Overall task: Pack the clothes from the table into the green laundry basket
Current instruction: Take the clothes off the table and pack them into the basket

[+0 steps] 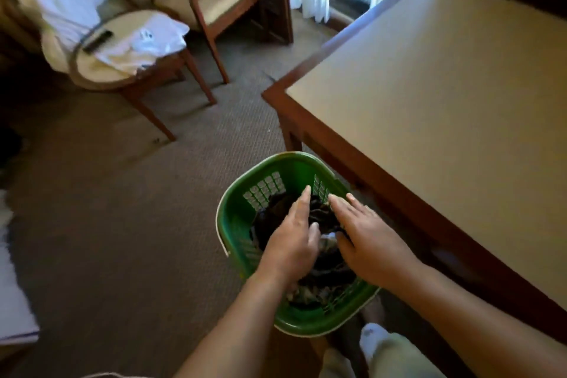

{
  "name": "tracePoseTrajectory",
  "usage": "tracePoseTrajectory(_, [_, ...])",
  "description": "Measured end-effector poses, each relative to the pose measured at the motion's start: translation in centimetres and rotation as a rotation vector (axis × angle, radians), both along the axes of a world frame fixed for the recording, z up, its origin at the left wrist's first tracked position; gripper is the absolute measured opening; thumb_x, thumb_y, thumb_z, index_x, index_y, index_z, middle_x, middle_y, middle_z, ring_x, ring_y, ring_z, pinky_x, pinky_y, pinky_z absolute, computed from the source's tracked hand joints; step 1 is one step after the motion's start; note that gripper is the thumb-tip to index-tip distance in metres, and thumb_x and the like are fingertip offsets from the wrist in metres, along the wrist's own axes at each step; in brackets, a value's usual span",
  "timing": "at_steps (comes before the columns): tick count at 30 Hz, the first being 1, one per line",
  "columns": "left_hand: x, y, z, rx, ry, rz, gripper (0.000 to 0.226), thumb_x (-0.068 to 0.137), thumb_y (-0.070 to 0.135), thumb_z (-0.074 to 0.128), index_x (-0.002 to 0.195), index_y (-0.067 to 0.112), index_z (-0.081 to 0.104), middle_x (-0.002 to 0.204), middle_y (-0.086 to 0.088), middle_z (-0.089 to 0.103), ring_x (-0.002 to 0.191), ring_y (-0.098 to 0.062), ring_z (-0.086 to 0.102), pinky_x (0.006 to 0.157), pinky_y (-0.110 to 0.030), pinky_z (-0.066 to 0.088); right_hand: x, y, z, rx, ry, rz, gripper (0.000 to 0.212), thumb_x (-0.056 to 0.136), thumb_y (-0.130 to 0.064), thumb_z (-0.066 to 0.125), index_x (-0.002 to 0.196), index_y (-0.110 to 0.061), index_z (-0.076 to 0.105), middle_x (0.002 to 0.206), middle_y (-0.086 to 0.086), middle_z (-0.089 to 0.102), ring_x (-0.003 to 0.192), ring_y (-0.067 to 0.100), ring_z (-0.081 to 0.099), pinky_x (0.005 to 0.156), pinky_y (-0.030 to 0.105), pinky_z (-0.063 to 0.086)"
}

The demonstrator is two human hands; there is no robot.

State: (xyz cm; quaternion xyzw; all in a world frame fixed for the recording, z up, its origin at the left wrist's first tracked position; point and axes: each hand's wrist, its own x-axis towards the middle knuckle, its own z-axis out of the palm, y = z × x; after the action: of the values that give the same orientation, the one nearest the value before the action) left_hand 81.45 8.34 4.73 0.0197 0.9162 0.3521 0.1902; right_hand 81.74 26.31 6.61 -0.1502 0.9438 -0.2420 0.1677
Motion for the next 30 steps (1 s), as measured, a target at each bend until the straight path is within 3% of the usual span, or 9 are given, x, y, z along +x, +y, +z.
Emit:
tracePoseTrajectory(3, [-0.9,1.2,5.9,-0.022,0.094,-0.111,0.072,0.106,0.025,0.047,0.165,0.034,0.007,0.168,-0.004,0.031,0.151,-0.022,0.037,0.117,-0.035,0.037,1.2,0.7,5.1,-0.009,0.143,-0.057,0.072,0.100,-0.020,0.047,0.161,-0.021,0.011,0.168,-0.005,0.014,0.154,0.010,0.000,0.125,0.031,0.005])
tracePoseTrajectory(6, [-1.7,2.8,10.3,-0.006,0.193,-0.196,0.068,0.106,0.023,0.047,0.164,0.035,0.012,0.159,-0.005,0.046,0.142,-0.023,0.047,0.115,-0.038,0.042,2.2,2.0,8.9,-0.046,0.234,-0.166,0.071,0.098,-0.020,0.048,0.161,-0.019,0.015,0.167,-0.003,0.019,0.155,0.012,0.007,0.125,0.033,0.010])
tracePoseTrajectory(13, [-3.4,9.9,15.8,0.066,0.365,-0.435,0.066,0.108,0.019,0.045,0.165,0.030,0.015,0.169,0.000,0.028,0.156,-0.015,0.025,0.126,-0.035,0.028,4.5,6.5,13.8,-0.044,0.372,-0.450,0.068,0.100,-0.022,0.048,0.160,-0.019,0.017,0.165,0.000,0.026,0.153,0.016,0.020,0.124,0.033,0.021])
tracePoseTrajectory(17, [-3.7,15.1,17.0,0.099,0.375,-0.567,0.065,0.108,0.013,0.044,0.165,0.027,0.017,0.169,0.000,0.028,0.156,-0.014,0.025,0.125,-0.029,0.027,6.4,9.6,15.3,-0.013,0.408,-0.596,0.066,0.101,-0.022,0.046,0.160,-0.018,0.017,0.165,0.002,0.026,0.153,0.016,0.020,0.124,0.031,0.014])
tracePoseTrajectory(20, [-3.5,19.3,17.8,0.123,0.393,-0.680,0.064,0.107,0.012,0.043,0.165,0.025,0.018,0.168,-0.002,0.031,0.152,-0.017,0.033,0.116,-0.019,0.029,7.9,12.5,16.0,-0.004,0.437,-0.720,0.064,0.103,-0.024,0.044,0.161,-0.018,0.017,0.165,0.001,0.026,0.153,0.015,0.018,0.121,0.025,0.009])
tracePoseTrajectory(23, [-3.0,23.5,18.6,0.129,0.407,-0.769,0.062,0.108,0.015,0.042,0.165,0.025,0.019,0.168,0.000,0.032,0.149,-0.016,0.037,0.109,-0.014,0.028,9.7,15.8,16.0,-0.006,0.460,-0.843,0.064,0.102,-0.024,0.046,0.160,-0.019,0.021,0.164,0.001,0.029,0.152,0.014,0.020,0.119,0.023,0.013])
tracePoseTrajectory(26, [-1.9,28.0,18.8,0.138,0.392,-0.851,0.061,0.109,0.020,0.040,0.165,0.029,0.017,0.168,-0.001,0.032,0.150,-0.019,0.037,0.109,-0.017,0.029,11.8,19.5,15.8,-0.011,0.460,-0.973,0.065,0.101,-0.025,0.047,0.161,-0.021,0.020,0.163,-0.001,0.029,0.151,0.014,0.022,0.120,0.028,0.023])
tracePoseTrajectory(30, [-0.3,35.0,18.9,0.121,0.319,-0.957,0.061,0.110,0.025,0.040,0.165,0.032,0.014,0.165,-0.005,0.036,0.142,-0.026,0.047,0.106,-0.029,0.042,15.0,24.9,15.9,-0.004,0.466,-1.131,0.066,0.102,-0.028,0.049,0.161,-0.024,0.018,0.163,-0.001,0.030,0.151,0.014,0.024,0.119,0.031,0.028])
